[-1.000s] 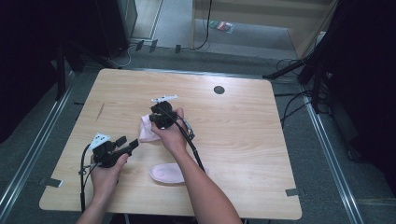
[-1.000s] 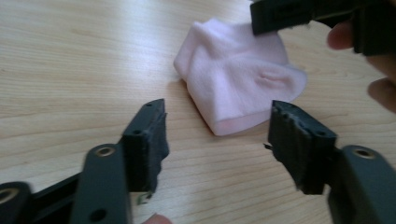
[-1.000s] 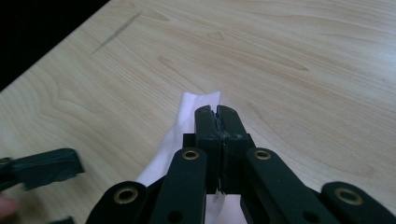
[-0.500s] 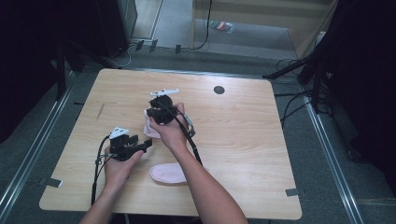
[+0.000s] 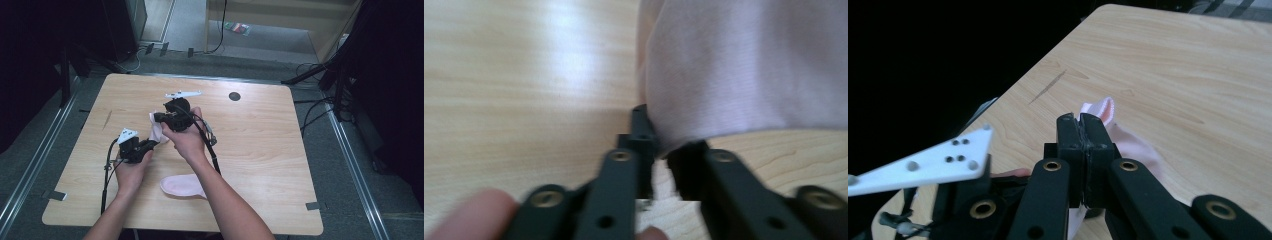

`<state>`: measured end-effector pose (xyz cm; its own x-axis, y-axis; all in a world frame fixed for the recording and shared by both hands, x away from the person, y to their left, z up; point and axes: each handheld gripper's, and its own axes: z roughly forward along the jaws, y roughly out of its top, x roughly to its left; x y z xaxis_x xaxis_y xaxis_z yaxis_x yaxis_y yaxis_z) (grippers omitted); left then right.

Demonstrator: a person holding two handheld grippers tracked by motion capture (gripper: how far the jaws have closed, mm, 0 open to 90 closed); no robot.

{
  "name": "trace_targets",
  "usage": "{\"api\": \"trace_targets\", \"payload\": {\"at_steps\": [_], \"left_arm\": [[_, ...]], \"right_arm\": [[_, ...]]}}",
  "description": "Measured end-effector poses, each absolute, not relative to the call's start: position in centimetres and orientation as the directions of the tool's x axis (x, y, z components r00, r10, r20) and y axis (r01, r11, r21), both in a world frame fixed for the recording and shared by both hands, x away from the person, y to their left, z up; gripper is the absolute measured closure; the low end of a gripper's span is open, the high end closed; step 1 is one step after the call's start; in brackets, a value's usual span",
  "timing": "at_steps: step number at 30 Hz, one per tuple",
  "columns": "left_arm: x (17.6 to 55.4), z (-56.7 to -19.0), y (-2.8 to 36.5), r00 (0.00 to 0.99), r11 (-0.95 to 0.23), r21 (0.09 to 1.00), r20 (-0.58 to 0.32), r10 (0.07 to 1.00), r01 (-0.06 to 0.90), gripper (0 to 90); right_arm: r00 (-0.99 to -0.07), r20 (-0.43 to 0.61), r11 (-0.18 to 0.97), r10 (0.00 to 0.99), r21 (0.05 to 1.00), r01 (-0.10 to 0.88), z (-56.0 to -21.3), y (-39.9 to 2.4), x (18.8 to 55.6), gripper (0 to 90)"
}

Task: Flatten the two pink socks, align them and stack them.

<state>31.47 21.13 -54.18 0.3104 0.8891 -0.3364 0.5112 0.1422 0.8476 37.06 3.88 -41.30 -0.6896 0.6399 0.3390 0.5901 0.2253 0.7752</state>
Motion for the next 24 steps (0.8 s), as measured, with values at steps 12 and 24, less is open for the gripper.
{"api": "trace_targets", "payload": {"at_steps": [12, 24], "left_arm": [[28.8, -51.8, 19.8, 0.212, -0.130, 0.919, 0.052, 0.976, 0.373, 89.6], [30.2, -53.9, 20.7, 0.501, -0.058, 0.877, -0.218, 0.838, 0.477, 50.0]], "right_arm": [[-0.650, 0.255, 0.242, 0.716, 0.782, 0.575, -44.3, 1.6, 37.2, 90.0], [-0.551, 0.165, 0.292, 0.818, 0.707, 0.644, -49.9, -4.9, 39.4, 90.0]]}}
